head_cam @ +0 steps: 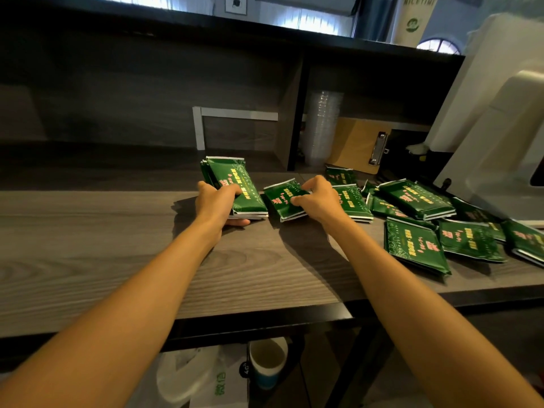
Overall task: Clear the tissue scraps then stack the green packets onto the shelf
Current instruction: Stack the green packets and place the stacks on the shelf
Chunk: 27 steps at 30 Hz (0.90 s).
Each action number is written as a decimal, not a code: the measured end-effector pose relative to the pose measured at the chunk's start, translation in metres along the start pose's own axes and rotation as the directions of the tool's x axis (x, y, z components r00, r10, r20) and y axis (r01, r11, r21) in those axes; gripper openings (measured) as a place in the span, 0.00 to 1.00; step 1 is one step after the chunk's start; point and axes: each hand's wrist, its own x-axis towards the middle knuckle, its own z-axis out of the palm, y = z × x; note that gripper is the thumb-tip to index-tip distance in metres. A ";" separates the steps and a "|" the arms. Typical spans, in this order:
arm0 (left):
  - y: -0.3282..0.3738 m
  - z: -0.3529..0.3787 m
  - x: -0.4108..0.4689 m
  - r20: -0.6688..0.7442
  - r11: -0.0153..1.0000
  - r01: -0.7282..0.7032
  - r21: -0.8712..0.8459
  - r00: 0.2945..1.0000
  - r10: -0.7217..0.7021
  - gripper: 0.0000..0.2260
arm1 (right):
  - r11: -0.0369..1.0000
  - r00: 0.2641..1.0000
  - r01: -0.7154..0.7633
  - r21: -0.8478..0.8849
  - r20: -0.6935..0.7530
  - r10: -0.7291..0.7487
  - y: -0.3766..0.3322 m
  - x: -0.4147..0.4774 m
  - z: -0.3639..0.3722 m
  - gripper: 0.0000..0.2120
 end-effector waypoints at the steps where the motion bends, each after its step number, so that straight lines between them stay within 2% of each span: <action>1: 0.000 0.000 0.000 0.006 1.000 0.010 -0.012 1.000 -0.010 0.14 | 0.994 0.999 -0.014 0.112 -0.031 0.018 0.000 -0.001 -0.002 0.16; 3: 0.001 -0.001 -0.001 0.021 0.999 0.036 -0.041 0.999 -0.035 0.14 | 0.943 0.996 -0.028 0.331 -0.068 0.053 -0.002 -0.002 -0.005 0.10; 5: 0.002 -0.001 -0.003 0.043 0.996 0.063 -0.058 0.997 -0.060 0.14 | 0.879 0.998 -0.023 0.476 -0.036 0.046 -0.006 -0.005 -0.005 0.08; 8: 0.003 0.001 -0.007 0.090 0.994 0.083 -0.077 0.993 -0.076 0.15 | 0.834 0.993 0.040 0.551 0.069 -0.094 -0.011 -0.012 0.001 0.07; 11: 0.003 0.003 -0.010 0.145 0.991 0.074 -0.110 0.988 -0.057 0.19 | 0.878 0.974 0.116 0.465 0.121 -0.193 -0.011 -0.017 0.012 0.08; 14: 0.003 0.003 -0.013 0.213 0.994 0.054 -0.090 0.977 -0.033 0.23 | 0.917 0.960 0.225 0.330 0.084 -0.266 -0.010 -0.018 0.018 0.09; 16: 0.003 0.003 -0.015 0.235 0.998 0.027 -0.058 0.972 -0.012 0.18 | 0.914 0.944 0.269 0.305 0.104 -0.313 -0.009 -0.017 0.018 0.08; 18: 0.005 0.002 -0.018 0.230 0.998 0.025 -0.056 0.973 -0.011 0.09 | 0.923 0.939 0.273 0.272 0.132 -0.317 -0.008 -0.015 0.018 0.04; 19: 0.006 0.001 -0.019 0.221 0.996 0.041 -0.074 0.975 -0.023 0.05 | 0.931 0.949 0.266 0.251 0.099 -0.298 -0.008 -0.012 0.016 0.03; 21: 0.007 -0.001 -0.019 0.203 0.993 0.062 -0.098 0.978 -0.041 0.02 | 0.963 0.975 0.215 0.164 -0.092 -0.202 -0.003 -0.005 0.007 0.03; 23: 0.007 0.000 -0.021 0.197 0.995 0.052 -0.081 0.980 -0.036 0.02 | 0.997 0.956 0.076 -0.019 -0.284 -0.078 0.005 0.004 -0.006 0.09; 25: 0.006 0.003 -0.024 0.202 0.998 0.027 -0.055 0.979 -0.016 0.06 | 0.981 0.950 -0.099 -0.169 -0.308 0.043 0.016 0.007 -0.017 0.16; 27: 0.006 0.005 -0.024 0.209 0.999 0.012 -0.042 0.978 -0.003 0.07 | 0.924 0.955 -0.248 -0.291 -0.231 0.184 0.024 0.010 -0.020 0.23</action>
